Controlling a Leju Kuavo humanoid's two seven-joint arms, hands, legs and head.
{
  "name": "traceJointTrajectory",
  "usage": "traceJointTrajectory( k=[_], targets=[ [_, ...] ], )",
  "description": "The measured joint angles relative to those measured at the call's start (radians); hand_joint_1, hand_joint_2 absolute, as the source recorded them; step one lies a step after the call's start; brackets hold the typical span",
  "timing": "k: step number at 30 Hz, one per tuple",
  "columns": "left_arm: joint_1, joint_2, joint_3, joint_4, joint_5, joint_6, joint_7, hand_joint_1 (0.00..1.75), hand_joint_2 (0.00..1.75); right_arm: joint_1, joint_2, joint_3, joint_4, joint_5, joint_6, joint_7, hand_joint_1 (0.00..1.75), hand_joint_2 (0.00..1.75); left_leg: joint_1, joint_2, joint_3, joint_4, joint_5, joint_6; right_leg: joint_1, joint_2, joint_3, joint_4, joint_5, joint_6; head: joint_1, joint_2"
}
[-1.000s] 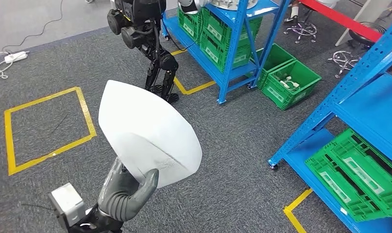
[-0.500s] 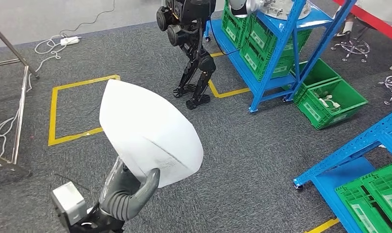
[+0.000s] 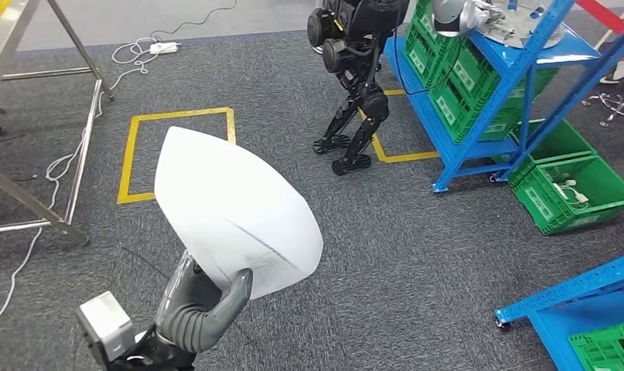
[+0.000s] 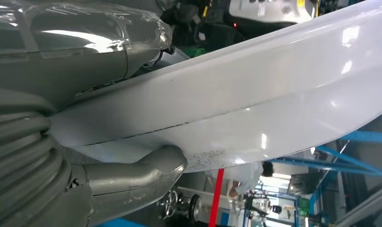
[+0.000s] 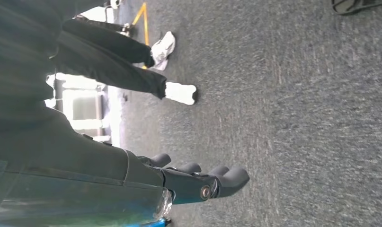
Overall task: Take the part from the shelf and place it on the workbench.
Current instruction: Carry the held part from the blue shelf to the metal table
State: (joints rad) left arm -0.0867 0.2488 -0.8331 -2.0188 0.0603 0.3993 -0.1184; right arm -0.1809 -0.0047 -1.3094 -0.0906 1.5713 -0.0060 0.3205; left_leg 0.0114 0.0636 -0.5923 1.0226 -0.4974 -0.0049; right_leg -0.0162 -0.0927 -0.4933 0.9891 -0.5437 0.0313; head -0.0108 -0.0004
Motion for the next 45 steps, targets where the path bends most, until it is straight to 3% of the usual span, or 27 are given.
traceJointTrajectory(
  k=[1,3,5,6,7,8,10,12,14,16,18,20,21,23,25,27,28,30,32,34,36,37,38,39,41,43,45],
  targets=[
    [-0.001,0.0,0.0,0.0,-0.001,-0.001,0.0,1.75,1.75,0.001,0.0,0.0,0.0,0.0,0.0,0.0,0.0,1.75,0.0,-0.013,-0.001,-0.001,0.002,0.006,-0.003,0.019,-0.007,0.02,-0.018,0.004,0.001,0.0],
    [-0.003,-0.002,0.0,-0.001,-0.002,-0.003,0.0,1.75,1.75,0.006,0.0,0.0,0.0,0.0,0.0,0.0,0.0,1.75,-0.003,-0.04,-0.002,-0.002,0.005,0.016,-0.003,0.068,-0.05,0.124,-0.082,0.005,0.003,0.0],
    [-0.003,-0.003,0.0,0.0,-0.003,-0.004,0.0,1.75,1.75,0.012,0.0,0.0,0.001,0.0,0.0,0.0,0.0,1.75,-0.011,-0.07,-0.002,-0.001,0.007,0.024,0.001,0.085,-0.111,0.258,-0.136,-0.003,0.005,0.0],
    [-0.003,-0.003,0.0,0.001,-0.003,-0.004,0.001,1.75,1.75,0.014,0.0,0.0,0.001,0.0,0.0,0.0,0.0,1.75,-0.014,-0.087,-0.002,-0.001,0.008,0.027,0.004,0.088,-0.129,0.29,-0.136,-0.01,0.006,0.0],
    [-0.002,-0.003,0.0,0.001,-0.003,-0.004,0.001,1.75,1.75,0.014,0.0,0.0,0.001,0.0,0.0,0.0,0.0,1.75,-0.018,-0.103,-0.001,-0.001,0.009,0.029,0.007,0.091,-0.131,0.285,-0.117,-0.017,0.006,0.0],
    [-0.002,-0.003,0.0,0.001,-0.004,-0.004,0.001,1.75,1.75,0.013,0.0,0.0,0.001,0.0,0.0,0.0,0.0,1.75,-0.02,-0.12,0.0,-0.001,0.01,0.03,0.01,0.099,-0.115,0.239,-0.08,-0.027,0.006,0.0],
    [-0.003,-0.004,0.0,0.001,-0.004,-0.004,0.001,1.75,1.75,0.011,-0.001,0.0,0.001,0.0,0.0,0.0,0.0,1.75,-0.023,-0.15,0.001,-0.001,0.012,0.03,0.018,0.137,-0.062,0.105,-0.007,-0.045,0.006,0.0],
    [-0.002,-0.005,0.0,0.001,-0.004,-0.004,0.002,1.75,1.75,0.009,-0.003,0.0,0.001,0.0,0.0,0.0,0.0,1.75,-0.02,-0.177,-0.003,0.0,0.017,0.024,0.022,0.167,-0.03,0.025,0.017,-0.053,0.007,0.0],
    [-0.001,-0.005,0.0,0.0,-0.004,-0.004,0.002,1.75,1.75,0.005,-0.004,0.0,0.001,0.0,0.0,0.0,0.0,1.75,-0.016,-0.2,-0.01,-0.002,0.024,0.013,0.024,0.158,-0.023,0.011,0.017,-0.054,0.009,0.0],
    [0.001,-0.004,0.0,0.0,-0.004,-0.004,0.002,1.75,1.75,0.0,-0.002,0.0,0.001,0.0,0.0,0.0,0.0,1.75,-0.019,-0.154,-0.023,0.015,0.009,0.005,0.022,0.135,-0.018,-0.006,0.029,-0.056,0.007,0.0],
    [0.001,-0.004,0.0,0.0,-0.004,-0.004,0.002,1.75,1.75,0.001,0.0,0.001,0.002,0.0,0.001,0.0,0.0,1.75,-0.019,-0.077,-0.062,0.094,-0.048,-0.003,0.019,0.109,-0.016,-0.02,0.039,-0.058,0.002,0.0],
    [0.002,-0.003,0.0,0.001,-0.004,-0.004,0.003,1.75,1.75,0.007,0.0,0.0,0.002,0.0,0.002,0.0,0.0,1.75,-0.009,-0.06,-0.118,0.214,-0.107,-0.018,0.018,0.08,-0.019,-0.021,0.039,-0.059,0.0,0.0],
    [0.002,-0.003,0.0,0.001,-0.004,-0.004,0.004,1.75,1.75,0.009,0.0,0.0,0.002,0.0,0.002,0.0,0.0,1.75,-0.003,-0.06,-0.135,0.25,-0.117,-0.025,0.017,0.065,-0.02,-0.02,0.039,-0.058,-0.001,0.0],
    [0.003,-0.002,0.0,0.001,-0.004,-0.004,0.005,1.75,1.75,0.008,0.0,0.0,0.002,0.0,0.002,0.0,0.0,1.75,0.007,-0.052,-0.111,0.215,-0.081,-0.038,0.012,0.04,-0.021,-0.015,0.035,-0.051,-0.001,0.0],
    [0.003,-0.002,0.0,0.001,-0.005,-0.004,0.005,1.75,1.75,0.006,0.001,0.0,0.002,0.0,0.003,0.0,0.0,1.75,0.012,-0.003,-0.036,0.09,-0.026,-0.047,0.009,0.02,-0.022,-0.002,0.024,-0.036,-0.003,0.0],
    [0.004,-0.002,0.0,0.001,-0.005,-0.004,0.005,1.75,1.75,0.003,0.001,0.0,0.002,0.0,0.003,0.0,0.0,1.75,0.009,0.035,0.005,0.018,-0.009,-0.036,0.01,0.006,-0.021,0.012,0.013,-0.02,-0.003,0.0],
    [0.004,-0.002,0.001,0.0,-0.005,-0.004,0.005,1.75,1.75,0.002,0.0,0.0,0.002,0.0,0.003,0.0,0.0,1.75,0.005,0.033,0.005,0.015,-0.013,-0.025,0.01,0.0,-0.019,0.014,0.01,-0.014,-0.002,0.0],
    [0.005,-0.002,0.001,0.0,-0.005,-0.004,0.005,1.75,1.75,0.001,0.002,0.0,0.002,0.0,0.003,0.0,0.0,1.75,0.002,0.009,0.001,0.013,-0.009,-0.006,0.004,-0.006,-0.015,0.015,0.006,-0.005,0.001,0.0],
    [0.005,-0.002,0.001,0.0,-0.005,-0.004,0.005,1.75,1.75,0.003,0.004,0.0,0.003,0.0,0.004,0.0,0.0,1.75,0.003,-0.018,-0.001,0.012,-0.004,0.006,-0.001,0.029,-0.029,0.053,-0.028,0.003,0.003,0.0],
    [0.004,-0.003,0.001,0.0,-0.006,-0.004,0.006,1.75,1.75,0.008,0.005,0.0,0.003,0.0,0.004,0.001,0.0,1.75,0.002,-0.045,-0.002,0.011,-0.001,0.014,-0.001,0.074,-0.078,0.171,-0.097,0.005,0.006,0.0],
    [0.005,-0.003,0.0,0.0,-0.007,-0.004,0.008,1.75,1.75,0.013,0.005,0.0,0.003,0.0,0.005,0.001,0.0,1.75,-0.004,-0.077,-0.003,0.011,0.001,0.019,0.001,0.086,-0.134,0.292,-0.139,-0.002,0.008,0.0],
    [0.005,-0.003,0.0,0.001,-0.007,-0.004,0.009,1.75,1.75,0.013,0.006,0.0,0.003,0.0,0.006,0.001,0.0,1.75,-0.008,-0.093,-0.002,0.012,0.002,0.02,0.003,0.088,-0.144,0.309,-0.131,-0.008,0.009,0.0],
    [0.005,-0.003,0.0,0.001,-0.007,-0.004,0.01,1.75,1.75,0.013,0.006,0.0,0.004,0.0,0.006,0.001,0.0,1.75,-0.01,-0.11,-0.001,0.012,0.003,0.022,0.006,0.093,-0.137,0.284,-0.103,-0.017,0.009,0.0],
    [0.005,-0.003,0.0,0.001,-0.007,-0.004,0.01,1.75,1.75,0.011,0.007,0.0,0.004,0.0,0.006,0.001,0.0,1.75,-0.012,-0.126,-0.001,0.012,0.004,0.023,0.011,0.103,-0.114,0.224,-0.062,-0.027,0.009,0.0],
    [0.005,-0.003,0.0,0.001,-0.007,-0.004,0.01,1.75,1.75,0.009,0.004,0.0,0.004,0.0,0.006,0.001,0.0,1.75,-0.012,-0.156,-0.002,0.012,0.007,0.022,0.019,0.152,-0.062,0.09,0.002,-0.047,0.008,0.0],
    [0.006,-0.003,0.0,0.0,-0.007,-0.004,0.01,1.75,1.75,0.008,0.0,0.001,0.003,0.0,0.007,0.002,0.0,1.75,-0.007,-0.184,-0.01,0.012,0.013,0.014,0.023,0.182,-0.038,0.03,0.018,-0.057,0.008,0.0],
    [0.007,-0.003,0.0,0.0,-0.007,-0.004,0.01,1.75,1.75,0.004,-0.001,0.001,0.003,0.0,0.007,0.002,0.0,1.75,-0.003,-0.198,-0.017,0.01,0.019,0.002,0.023,0.163,-0.033,0.016,0.023,-0.057,0.009,0.0]
  ],
)
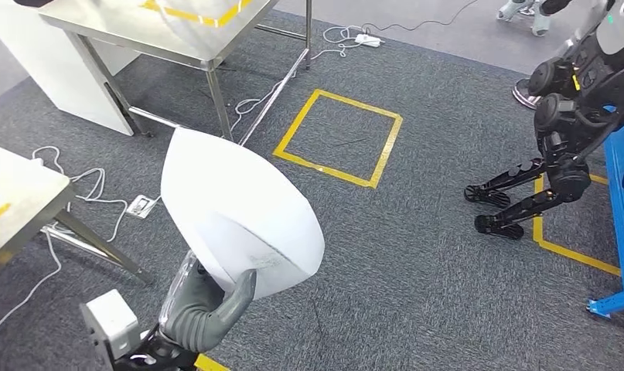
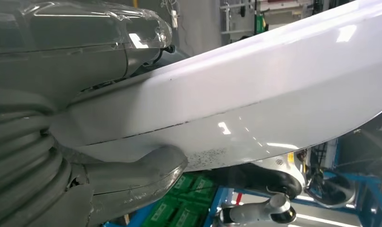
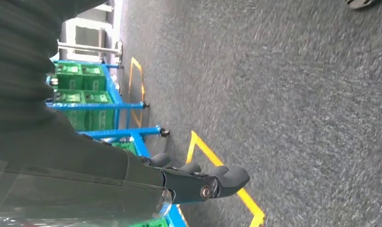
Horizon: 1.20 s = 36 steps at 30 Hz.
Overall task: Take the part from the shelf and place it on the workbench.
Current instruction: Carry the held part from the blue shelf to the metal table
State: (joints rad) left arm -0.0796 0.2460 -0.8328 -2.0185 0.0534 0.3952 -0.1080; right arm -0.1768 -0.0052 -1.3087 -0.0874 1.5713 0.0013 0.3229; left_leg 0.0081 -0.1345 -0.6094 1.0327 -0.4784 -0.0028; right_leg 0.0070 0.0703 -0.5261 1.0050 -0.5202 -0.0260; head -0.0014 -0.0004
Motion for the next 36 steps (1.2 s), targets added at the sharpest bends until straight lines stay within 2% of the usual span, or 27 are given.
traceJointTrajectory(
  k=[1,2,4,6,7,9,11,12,14,16,17,19,20,21,22,23,24,25,26,27,29,30,31,32,33,34,36],
  targets=[
    [0.001,0.0,0.0,0.0,0.0,0.0,0.0,1.75,1.75,-0.003,0.001,0.0,0.0,0.0,0.0,0.0,0.0,1.75,-0.002,0.026,-0.004,0.004,-0.005,-0.004,-0.001,-0.012,0.004,-0.01,0.006,0.0,0.0,0.0],
    [0.0,0.001,0.0,0.0,0.0,0.0,0.0,1.75,1.75,-0.005,0.001,0.0,0.0,0.0,0.001,0.0,0.0,1.75,-0.004,0.063,-0.013,0.021,-0.021,-0.009,-0.004,-0.024,0.008,-0.021,0.012,0.0,-0.003,0.0],
    [-0.001,0.001,0.0,0.0,0.0,0.001,0.001,1.75,1.75,-0.002,0.003,0.0,0.0,0.0,0.002,0.001,0.0,1.75,-0.004,0.134,-0.054,0.107,-0.081,-0.019,-0.005,-0.052,0.011,-0.033,0.019,-0.002,-0.008,0.0],
    [0.0,0.002,0.0,0.001,-0.002,0.002,0.005,1.75,1.75,0.004,0.004,0.0,0.0,0.0,0.003,0.002,0.0,1.75,0.004,0.14,-0.106,0.217,-0.13,-0.032,-0.006,-0.081,0.009,-0.032,0.019,-0.002,-0.011,0.0],
    [0.0,0.002,-0.001,0.001,-0.003,0.002,0.007,1.75,1.75,0.005,0.004,0.0,0.0,0.0,0.003,0.002,0.0,1.75,0.007,0.139,-0.12,0.249,-0.14,-0.036,-0.007,-0.091,0.008,-0.031,0.019,-0.001,-0.011,0.0],
    [0.0,0.003,-0.001,0.002,-0.005,0.002,0.011,1.75,1.75,0.006,0.004,0.0,0.0,0.0,0.003,0.003,0.0,1.75,0.01,0.137,-0.128,0.266,-0.142,-0.039,-0.008,-0.099,0.007,-0.031,0.018,0.0,-0.011,0.0],
    [0.0,0.003,-0.001,0.002,-0.007,0.002,0.014,1.75,1.75,0.005,0.004,0.0,0.0,0.0,0.004,0.005,0.0,1.75,0.011,0.138,-0.124,0.259,-0.134,-0.041,-0.008,-0.103,0.007,-0.03,0.017,0.001,-0.011,0.0],
    [0.0,0.003,-0.001,0.002,-0.011,0.004,0.019,1.75,1.75,0.005,0.005,0.0,0.0,0.0,0.006,0.007,0.0,1.75,0.012,0.14,-0.11,0.237,-0.117,-0.044,-0.01,-0.11,0.007,-0.028,0.016,0.003,-0.011,0.0],
    [0.0,0.004,-0.001,0.0,-0.024,0.008,0.035,1.75,1.75,0.001,0.008,0.0,0.0,0.0,0.009,0.012,0.0,1.75,0.012,0.186,-0.036,0.107,-0.061,-0.038,-0.011,-0.136,0.007,-0.01,0.002,0.022,-0.012,0.0],
    [0.0,0.006,-0.001,-0.004,-0.032,0.011,0.045,1.75,1.75,-0.003,0.011,0.0,0.0,0.0,0.01,0.016,0.0,1.75,0.007,0.22,0.02,0.007,-0.028,-0.019,-0.013,-0.159,0.01,0.002,-0.009,0.042,-0.01,0.0],
    [0.0,0.007,-0.001,-0.006,-0.033,0.011,0.045,1.75,1.75,-0.004,0.013,0.0,0.0,0.0,0.01,0.016,0.0,1.75,0.006,0.209,0.019,0.007,-0.027,-0.009,-0.015,-0.163,0.012,0.001,-0.01,0.046,-0.009,0.0],
    [-0.001,0.008,-0.001,-0.01,-0.033,0.011,0.045,1.75,1.75,-0.003,0.015,0.0,0.0,0.0,0.01,0.016,0.0,1.75,0.007,0.186,0.016,0.005,-0.022,0.003,-0.02,-0.137,0.005,0.023,-0.035,0.057,-0.006,0.0],
    [-0.002,0.008,-0.001,-0.012,-0.033,0.011,0.045,1.75,1.75,-0.001,0.016,0.0,0.0,0.0,0.01,0.016,0.0,1.75,0.008,0.174,0.015,0.004,-0.02,0.009,-0.022,-0.115,-0.009,0.061,-0.063,0.061,-0.005,0.0],
    [-0.002,0.008,-0.001,-0.013,-0.033,0.011,0.045,1.75,1.75,0.002,0.017,0.0,0.0,0.0,0.01,0.016,0.0,1.75,0.007,0.162,0.014,0.004,-0.018,0.013,-0.022,-0.093,-0.033,0.121,-0.099,0.063,-0.003,0.0],
    [-0.003,0.009,-0.001,-0.014,-0.033,0.011,0.045,1.75,1.75,0.005,0.017,0.0,0.0,0.0,0.01,0.016,0.0,1.75,0.005,0.148,0.012,0.004,-0.016,0.017,-0.022,-0.082,-0.063,0.191,-0.133,0.063,-0.002,0.0],
    [-0.003,0.009,-0.001,-0.014,-0.034,0.011,0.045,1.75,1.75,0.007,0.018,0.0,0.0,0.0,0.01,0.016,0.0,1.75,0.002,0.134,0.011,0.004,-0.015,0.02,-0.022,-0.078,-0.089,0.252,-0.156,0.061,-0.002,0.0],
    [-0.002,0.009,-0.001,-0.014,-0.034,0.011,0.046,1.75,1.75,0.009,0.018,0.0,0.0,0.0,0.01,0.016,0.0,1.75,-0.001,0.118,0.01,0.004,-0.014,0.023,-0.021,-0.076,-0.105,0.286,-0.159,0.057,-0.001,0.0],
    [-0.002,0.009,-0.001,-0.014,-0.034,0.012,0.047,1.75,1.75,0.009,0.019,0.001,0.0,0.0,0.011,0.016,0.0,1.75,-0.004,0.102,0.01,0.004,-0.012,0.024,-0.02,-0.074,-0.104,0.281,-0.142,0.051,-0.001,0.0],
    [-0.002,0.009,-0.001,-0.014,-0.034,0.013,0.049,1.75,1.75,0.008,0.02,0.001,0.0,0.0,0.013,0.017,0.0,1.75,-0.006,0.087,0.01,0.004,-0.011,0.026,-0.017,-0.068,-0.087,0.24,-0.108,0.042,-0.001,0.0],
    [-0.002,0.009,-0.001,-0.014,-0.034,0.015,0.052,1.75,1.75,0.007,0.02,0.003,0.0,0.0,0.015,0.019,0.0,1.75,-0.008,0.072,0.011,0.004,-0.01,0.026,-0.013,-0.054,-0.06,0.173,-0.066,0.03,-0.001,0.0],
    [-0.001,0.009,-0.001,-0.015,-0.034,0.025,0.06,1.75,1.75,0.006,0.02,0.006,0.0,0.0,0.023,0.029,0.0,1.75,-0.009,0.044,0.008,0.005,-0.005,0.023,-0.007,-0.012,-0.012,0.057,-0.015,0.007,-0.002,0.0],
    [0.001,0.01,-0.001,-0.016,-0.036,0.033,0.063,1.75,1.75,0.007,0.02,0.01,0.0,0.0,0.026,0.034,0.0,1.75,-0.007,0.031,0.005,0.005,-0.002,0.019,-0.004,0.002,0.0,0.026,-0.007,-0.001,-0.001,0.0],
    [0.004,0.01,-0.001,-0.017,-0.038,0.042,0.067,1.75,1.75,0.007,0.02,0.014,0.0,0.0,0.028,0.039,0.0,1.75,-0.004,0.019,0.001,0.004,0.001,0.014,-0.003,0.005,0.004,0.017,-0.009,-0.005,0.0,0.0],
    [0.007,0.012,-0.001,-0.019,-0.041,0.052,0.071,1.75,1.75,0.006,0.02,0.019,0.0,0.0,0.028,0.043,0.0,1.75,-0.002,0.007,-0.003,0.002,0.006,0.007,-0.002,-0.004,0.008,0.008,-0.007,-0.005,0.002,0.0],
    [0.012,0.015,0.0,-0.023,-0.046,0.061,0.076,1.75,1.75,0.004,0.022,0.025,0.0,0.0,0.029,0.046,0.0,1.75,-0.002,0.015,-0.006,0.003,0.005,0.002,-0.004,-0.016,0.012,-0.004,-0.003,-0.003,0.004,0.0],
    [0.015,0.02,0.001,-0.029,-0.052,0.07,0.083,1.75,1.75,0.002,0.024,0.031,0.0,0.0,0.03,0.047,0.0,1.75,-0.005,0.043,-0.013,0.012,-0.004,-0.002,-0.006,-0.028,0.018,-0.018,0.003,-0.001,0.003,0.0],
    [0.019,0.034,0.006,-0.042,-0.062,0.081,0.104,1.75,1.75,0.003,0.031,0.042,0.0,0.0,0.031,0.044,0.0,1.75,-0.006,0.114,-0.047,0.08,-0.056,-0.011,-0.011,-0.054,0.024,-0.039,0.014,0.001,-0.002,0.0]
  ],
)
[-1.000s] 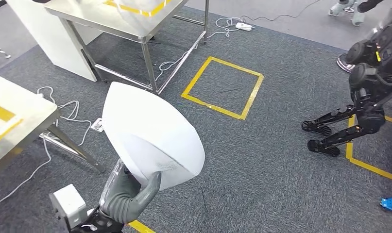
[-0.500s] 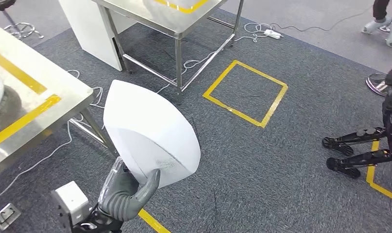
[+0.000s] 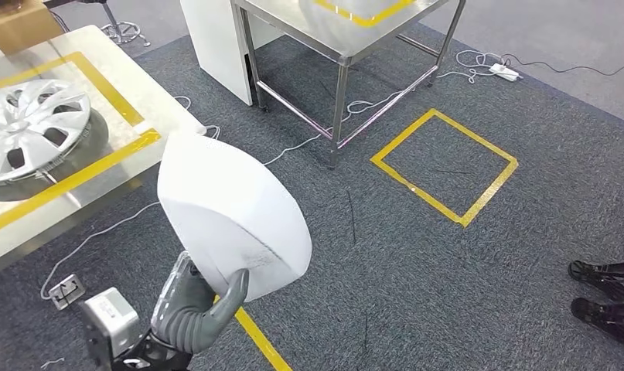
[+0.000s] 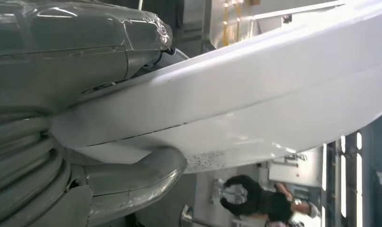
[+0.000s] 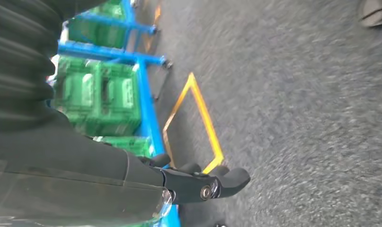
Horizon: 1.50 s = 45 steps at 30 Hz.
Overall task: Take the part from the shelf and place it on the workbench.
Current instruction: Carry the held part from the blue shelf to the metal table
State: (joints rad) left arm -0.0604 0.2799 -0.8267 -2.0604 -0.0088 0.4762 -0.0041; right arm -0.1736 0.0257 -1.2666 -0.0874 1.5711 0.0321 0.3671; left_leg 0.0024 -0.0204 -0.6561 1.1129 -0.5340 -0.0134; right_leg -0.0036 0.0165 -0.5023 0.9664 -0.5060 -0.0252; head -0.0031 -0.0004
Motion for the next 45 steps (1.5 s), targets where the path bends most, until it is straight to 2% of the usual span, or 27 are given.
traceJointTrajectory(
  k=[1,2,4,6,7,9,10,12,14,16,18,19,20,21,23,25,27,29,31,33,35,37,39,40,42,44,45],
  targets=[
    [0.001,0.008,0.004,-0.006,-0.004,0.001,0.014,1.75,1.75,0.004,0.004,0.004,0.0,0.0,0.0,-0.007,0.0,1.75,0.003,0.02,-0.027,0.056,-0.032,-0.006,0.0,-0.013,0.001,-0.002,0.001,-0.002,-0.003,0.0],
    [0.001,0.017,0.007,-0.013,-0.007,-0.002,0.028,1.75,1.75,0.009,0.009,0.008,0.0,0.0,0.0,-0.016,0.0,1.75,0.009,0.023,-0.053,0.112,-0.057,-0.013,-0.002,-0.028,0.0,-0.002,0.001,-0.002,-0.004,0.0],
    [0.002,0.037,0.012,-0.028,-0.011,-0.015,0.057,1.75,1.75,0.014,0.025,0.013,0.0,-0.002,0.0,-0.035,0.0,1.75,0.019,0.026,-0.07,0.154,-0.056,-0.028,-0.005,-0.057,0.0,0.001,-0.003,0.003,-0.005,0.0],
    [-0.002,0.05,0.016,-0.041,-0.013,-0.031,0.079,1.75,1.75,0.013,0.045,0.017,0.0,-0.003,-0.002,-0.04,0.0,1.75,0.028,0.049,-0.017,0.067,0.002,-0.043,-0.012,-0.08,0.0,0.013,-0.013,0.016,-0.006,0.0],
    [-0.006,0.054,0.017,-0.047,-0.015,-0.039,0.087,1.75,1.75,0.012,0.053,0.02,0.0,-0.005,-0.002,-0.04,0.0,1.75,0.027,0.077,0.017,0.01,0.023,-0.048,-0.014,-0.089,-0.001,0.022,-0.02,0.025,-0.009,0.0],
    [-0.012,0.058,0.018,-0.058,-0.018,-0.051,0.095,1.75,1.75,0.01,0.066,0.024,0.0,-0.008,-0.001,-0.04,0.0,1.75,0.023,0.112,0.055,-0.057,0.037,-0.036,-0.013,-0.104,-0.002,0.04,-0.035,0.041,-0.011,0.0],
    [-0.016,0.06,0.019,-0.062,-0.02,-0.057,0.096,1.75,1.75,0.009,0.071,0.026,0.0,-0.01,0.0,-0.039,0.0,1.75,0.019,0.115,0.056,-0.061,0.031,-0.024,-0.011,-0.11,0.0,0.044,-0.038,0.047,-0.01,0.0],
    [-0.024,0.061,0.022,-0.068,-0.023,-0.075,0.09,1.75,1.75,0.008,0.079,0.029,0.0,-0.01,-0.001,-0.043,0.0,1.75,0.018,0.092,0.051,-0.061,0.033,-0.001,-0.015,-0.117,0.005,0.044,-0.042,0.055,-0.005,0.0],
    [-0.035,0.06,0.025,-0.071,-0.023,-0.098,0.08,1.75,1.75,0.008,0.081,0.03,0.0,-0.011,-0.005,-0.054,0.0,1.75,0.019,0.067,0.048,-0.063,0.038,0.011,-0.02,-0.084,-0.007,0.078,-0.074,0.062,-0.003,0.0],
    [-0.047,0.056,0.026,-0.073,-0.022,-0.114,0.073,1.75,1.75,0.011,0.08,0.03,0.0,-0.011,-0.008,-0.063,0.0,1.75,0.017,0.041,0.045,-0.064,0.042,0.019,-0.022,-0.038,-0.054,0.192,-0.142,0.065,0.001,0.0],
    [-0.053,0.053,0.026,-0.072,-0.021,-0.121,0.071,1.75,1.75,0.015,0.08,0.03,0.0,-0.012,-0.008,-0.066,0.0,1.75,0.012,0.01,0.042,-0.063,0.045,0.024,-0.018,-0.025,-0.109,0.313,-0.187,0.061,0.004,0.0],
    [-0.054,0.052,0.026,-0.072,-0.021,-0.124,0.07,1.75,1.75,0.016,0.08,0.03,0.0,-0.012,-0.008,-0.067,0.0,1.75,0.01,-0.007,0.042,-0.063,0.047,0.026,-0.016,-0.023,-0.12,0.332,-0.181,0.055,0.005,0.0],
    [-0.054,0.051,0.026,-0.072,-0.021,-0.125,0.07,1.75,1.75,0.016,0.08,0.029,0.0,-0.012,-0.008,-0.067,0.0,1.75,0.006,-0.024,0.043,-0.063,0.048,0.028,-0.012,-0.019,-0.114,0.311,-0.155,0.046,0.005,0.0],
    [-0.055,0.05,0.027,-0.072,-0.021,-0.126,0.07,1.75,1.75,0.016,0.08,0.029,0.0,-0.012,-0.008,-0.067,0.0,1.75,0.003,-0.041,0.044,-0.064,0.049,0.03,-0.006,-0.01,-0.093,0.255,-0.113,0.034,0.006,0.0],
    [-0.058,0.048,0.027,-0.071,-0.018,-0.129,0.068,1.75,1.75,0.015,0.077,0.03,-0.001,-0.012,-0.01,-0.068,0.0,1.75,0.003,-0.072,0.043,-0.064,0.053,0.03,0.003,0.034,-0.044,0.126,-0.046,0.004,0.004,0.0],
    [-0.061,0.045,0.028,-0.068,-0.013,-0.137,0.064,1.75,1.75,0.014,0.073,0.03,-0.003,-0.015,-0.013,-0.07,0.0,1.75,0.01,-0.1,0.036,-0.065,0.06,0.022,0.011,0.066,-0.022,0.066,-0.029,-0.015,0.003,0.0],
    [-0.064,0.041,0.031,-0.066,-0.007,-0.146,0.056,1.75,1.75,0.01,0.071,0.029,-0.004,-0.019,-0.014,-0.071,0.0,1.75,0.015,-0.122,0.03,-0.072,0.071,0.007,0.011,0.052,-0.014,0.043,-0.022,-0.019,0.008,0.0],
    [-0.069,0.039,0.035,-0.063,-0.002,-0.153,0.045,1.75,1.75,0.004,0.07,0.029,-0.004,-0.021,-0.014,-0.069,0.0,1.75,0.009,-0.068,0.017,-0.059,0.056,-0.002,0.006,0.026,-0.001,0.009,-0.002,-0.015,0.008,0.0],
    [-0.079,0.035,0.037,-0.059,0.005,-0.162,0.038,1.75,1.75,0.003,0.07,0.029,-0.005,-0.022,-0.014,-0.065,0.0,1.75,0.007,0.009,-0.021,0.018,0.001,-0.008,0.004,-0.001,0.003,-0.011,0.011,-0.009,0.002,0.0],
    [-0.084,0.031,0.038,-0.054,0.014,-0.17,0.035,1.75,1.75,0.007,0.069,0.029,-0.005,-0.023,-0.014,-0.058,0.0,1.75,0.016,0.023,-0.065,0.122,-0.048,-0.019,0.004,-0.028,0.0,-0.01,0.011,-0.006,-0.002,0.0],
    [-0.085,0.028,0.04,-0.047,0.021,-0.173,0.034,1.75,1.75,0.009,0.068,0.029,-0.005,-0.023,-0.014,-0.052,0.0,1.75,0.023,0.028,-0.059,0.134,-0.035,-0.029,0.002,-0.055,-0.001,-0.004,0.007,0.001,-0.003,0.0],
    [-0.087,0.026,0.042,-0.042,0.027,-0.174,0.033,1.75,1.75,0.008,0.068,0.029,-0.005,-0.023,-0.014,-0.05,0.0,1.75,0.023,0.058,0.009,0.026,0.017,-0.036,-0.002,-0.075,-0.002,0.009,-0.002,0.012,-0.005,0.0],
    [-0.089,0.024,0.043,-0.04,0.031,-0.174,0.032,1.75,1.75,0.005,0.066,0.029,-0.005,-0.022,-0.015,-0.049,0.0,1.75,0.018,0.098,0.061,-0.062,0.039,-0.024,0.0,-0.088,-0.004,0.025,-0.014,0.027,-0.007,0.0],
    [-0.09,0.024,0.045,-0.039,0.033,-0.173,0.031,1.75,1.75,0.003,0.065,0.029,-0.005,-0.02,-0.015,-0.049,0.0,1.75,0.014,0.109,0.067,-0.077,0.036,-0.014,0.002,-0.094,-0.004,0.03,-0.018,0.032,-0.006,0.0],
    [-0.091,0.023,0.051,-0.038,0.04,-0.17,0.028,1.75,1.75,0.001,0.063,0.029,-0.005,-0.016,-0.017,-0.049,0.0,1.75,0.012,0.091,0.063,-0.075,0.037,0.007,0.002,-0.106,-0.001,0.031,-0.021,0.039,-0.004,0.0],
    [-0.091,0.021,0.056,-0.038,0.046,-0.165,0.023,1.75,1.75,0.001,0.063,0.029,-0.005,-0.012,-0.018,-0.049,0.0,1.75,0.014,0.068,0.06,-0.077,0.042,0.018,-0.003,-0.085,-0.005,0.049,-0.043,0.049,-0.002,0.0],
    [-0.092,0.02,0.058,-0.038,0.048,-0.163,0.021,1.75,1.75,0.003,0.063,0.029,-0.005,-0.01,-0.019,-0.049,0.0,1.75,0.015,0.056,0.059,-0.078,0.044,0.023,-0.005,-0.064,-0.018,0.085,-0.071,0.054,-0.001,0.0]
  ],
)
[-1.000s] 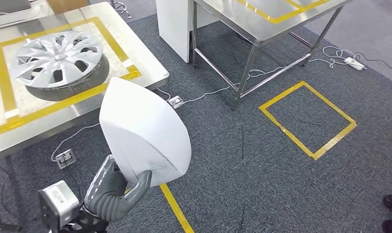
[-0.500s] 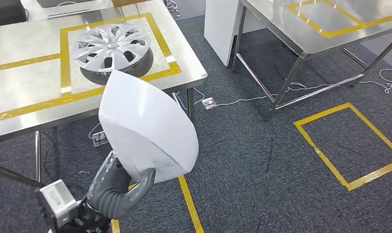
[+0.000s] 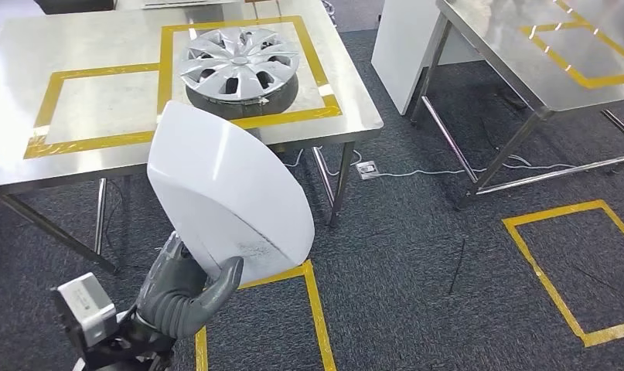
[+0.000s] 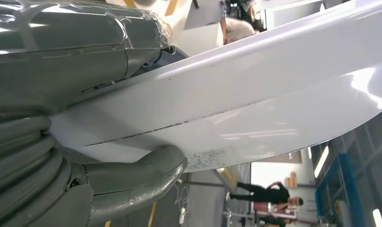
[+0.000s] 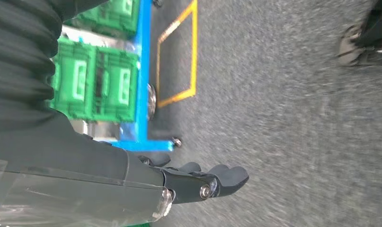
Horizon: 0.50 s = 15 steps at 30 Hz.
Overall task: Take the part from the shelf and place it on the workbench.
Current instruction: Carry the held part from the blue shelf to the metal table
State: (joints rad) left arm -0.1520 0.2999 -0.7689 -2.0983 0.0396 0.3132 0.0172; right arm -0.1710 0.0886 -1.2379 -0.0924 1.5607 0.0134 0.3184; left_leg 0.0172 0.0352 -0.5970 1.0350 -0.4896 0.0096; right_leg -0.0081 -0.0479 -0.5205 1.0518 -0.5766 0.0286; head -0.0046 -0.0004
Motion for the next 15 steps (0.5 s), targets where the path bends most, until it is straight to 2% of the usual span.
traceJointTrajectory(
  k=[1,3,4,5,6,7,9,10,11,12,13,14,15],
  targets=[
    [0.0,-0.001,0.001,0.0,0.002,0.001,-0.001,1.75,1.75,0.002,-0.001,0.0,0.0,0.001,0.0,0.001,0.0,1.75,0.0,-0.013,-0.002,0.0,0.002,0.004,-0.001,0.022,-0.024,0.058,-0.036,0.003,0.001,0.0],
    [0.001,-0.004,0.002,0.002,0.004,0.002,-0.004,1.75,1.75,0.006,-0.004,0.0,0.0,0.003,-0.001,0.002,0.0,1.75,-0.003,-0.043,-0.008,0.0,0.007,0.01,0.0,0.039,-0.083,0.194,-0.097,0.001,0.002,0.0],
    [0.002,-0.004,0.002,0.003,0.006,0.002,-0.005,1.75,1.75,0.008,-0.006,0.0,0.0,0.004,-0.001,0.002,0.0,1.75,-0.006,-0.059,-0.01,0.0,0.008,0.013,0.0,0.041,-0.102,0.233,-0.104,-0.003,0.002,0.0],
    [0.002,-0.004,0.002,0.005,0.007,0.002,-0.006,1.75,1.75,0.009,-0.007,0.0,0.0,0.006,-0.001,0.002,0.0,1.75,-0.008,-0.076,-0.011,0.0,0.01,0.015,0.001,0.043,-0.104,0.233,-0.088,-0.008,0.003,0.0],
    [0.003,-0.004,0.002,0.007,0.008,0.003,-0.006,1.75,1.75,0.009,-0.008,0.0,0.0,0.007,-0.001,0.002,0.0,1.75,-0.011,-0.093,-0.01,0.0,0.011,0.016,0.002,0.049,-0.089,0.195,-0.055,-0.017,0.003,0.0],
    [0.003,-0.004,0.002,0.008,0.008,0.003,-0.007,1.75,1.75,0.008,-0.008,0.0,0.0,0.008,-0.001,0.002,0.0,1.75,-0.013,-0.108,-0.009,0.0,0.012,0.016,0.005,0.062,-0.062,0.129,-0.011,-0.028,0.003,0.0],
    [0.003,-0.005,0.002,0.009,0.009,0.003,-0.008,1.75,1.75,0.007,-0.01,0.0,0.0,0.01,-0.001,0.002,0.0,1.75,-0.015,-0.135,-0.01,0.001,0.016,0.012,0.008,0.103,-0.015,0.011,0.045,-0.048,0.001,0.0],
    [0.003,-0.005,0.002,0.009,0.009,0.003,-0.009,1.75,1.75,0.006,-0.012,0.0,0.0,0.01,-0.002,0.002,0.0,1.75,-0.013,-0.147,-0.013,0.001,0.02,0.008,0.01,0.118,-0.004,-0.02,0.054,-0.055,0.001,0.0],
    [0.004,-0.005,0.002,0.01,0.01,0.003,-0.01,1.75,1.75,0.005,-0.013,0.0,0.0,0.01,-0.002,0.002,0.0,1.75,-0.01,-0.159,-0.018,0.001,0.024,0.002,0.011,0.123,0.0,-0.031,0.052,-0.058,0.001,0.0],
    [0.005,-0.005,0.003,0.011,0.01,0.004,-0.01,1.75,1.75,0.003,-0.014,0.0,0.0,0.01,-0.003,0.002,0.0,1.75,-0.008,-0.17,-0.022,-0.001,0.029,-0.006,0.012,0.116,0.003,-0.04,0.055,-0.057,0.002,0.0],
    [0.007,-0.005,0.003,0.012,0.011,0.006,-0.011,1.75,1.75,0.001,-0.015,0.0,0.0,0.011,-0.003,0.002,0.0,1.75,-0.008,-0.16,-0.027,-0.001,0.029,-0.011,0.01,0.105,0.007,-0.051,0.059,-0.055,0.004,0.0],
    [0.007,-0.005,0.004,0.012,0.011,0.008,-0.012,1.75,1.75,-0.002,-0.015,0.0,0.0,0.01,-0.003,0.002,0.0,1.75,-0.01,-0.13,-0.033,0.006,0.021,-0.016,0.008,0.096,0.01,-0.063,0.064,-0.053,0.003,0.0],
    [0.007,-0.005,0.005,0.013,0.011,0.009,-0.012,1.75,1.75,-0.003,-0.016,0.0,0.0,0.01,-0.004,0.002,0.0,1.75,-0.012,-0.093,-0.046,0.03,0.001,-0.02,0.005,0.085,0.012,-0.074,0.071,-0.052,0.001,0.0]
  ],
)
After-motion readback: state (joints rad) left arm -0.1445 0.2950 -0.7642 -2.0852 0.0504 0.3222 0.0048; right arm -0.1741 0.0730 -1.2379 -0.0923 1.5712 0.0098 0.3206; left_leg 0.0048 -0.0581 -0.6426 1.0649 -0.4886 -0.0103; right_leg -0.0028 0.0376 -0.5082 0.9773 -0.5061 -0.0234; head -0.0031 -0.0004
